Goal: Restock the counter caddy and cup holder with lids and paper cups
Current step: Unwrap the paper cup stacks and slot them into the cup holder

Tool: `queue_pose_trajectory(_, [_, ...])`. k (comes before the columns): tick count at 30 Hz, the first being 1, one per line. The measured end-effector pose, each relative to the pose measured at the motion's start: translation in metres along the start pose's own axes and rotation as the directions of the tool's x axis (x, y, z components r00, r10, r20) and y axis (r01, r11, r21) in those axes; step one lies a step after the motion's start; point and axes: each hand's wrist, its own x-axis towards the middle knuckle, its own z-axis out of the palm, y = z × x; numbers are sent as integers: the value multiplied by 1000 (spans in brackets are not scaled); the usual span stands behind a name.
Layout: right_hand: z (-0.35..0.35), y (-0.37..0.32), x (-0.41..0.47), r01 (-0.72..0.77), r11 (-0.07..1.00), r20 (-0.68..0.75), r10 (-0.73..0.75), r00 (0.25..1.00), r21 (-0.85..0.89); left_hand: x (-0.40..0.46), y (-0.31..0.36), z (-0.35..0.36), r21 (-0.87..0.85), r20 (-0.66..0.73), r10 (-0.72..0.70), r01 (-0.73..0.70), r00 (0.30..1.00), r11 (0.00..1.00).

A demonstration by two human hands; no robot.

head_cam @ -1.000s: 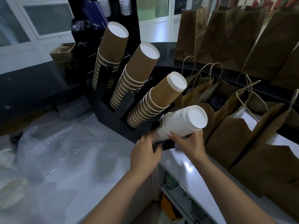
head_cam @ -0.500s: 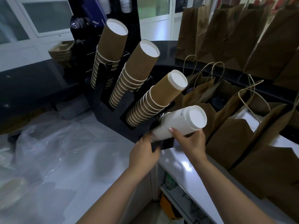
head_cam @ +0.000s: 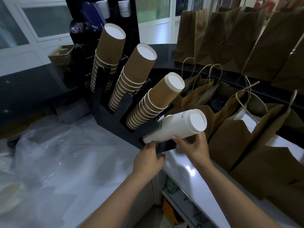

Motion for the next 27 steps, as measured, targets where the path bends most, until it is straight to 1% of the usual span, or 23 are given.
queue_pose_trajectory(4, [2,-2,-9,-23,999,-8,23,1000,-27,0,-5,0,38,-27,21,-20,999,999])
queue_pose_trajectory(10, [11,-18,-18,-125,975,-12,130,991,186,0,-9,2,117,-67,82,-74,994,990])
queue_pose_trajectory(14, [19,-31,-29,-134,951,-1,140,990,277,-1,-10,-3,200,-77,139,-121,987,972])
queue_pose_trajectory(19, [31,-38,-37,-177,937,-17,191,981,301,-6,-11,-8,83,-56,105,-100,993,992])
queue_pose_trajectory(21, [34,-40,-43,-197,938,-24,212,977,287,-8,-17,-13,74,-68,106,-101,992,992])
queue_pose_trajectory(24, [39,-44,-54,-216,940,-28,231,973,264,-13,-28,-19,77,-68,149,-144,986,987])
queue_pose_trajectory(27, [46,-53,-70,-226,945,-26,238,971,235,-29,-41,-24,-21,-90,192,-194,977,981])
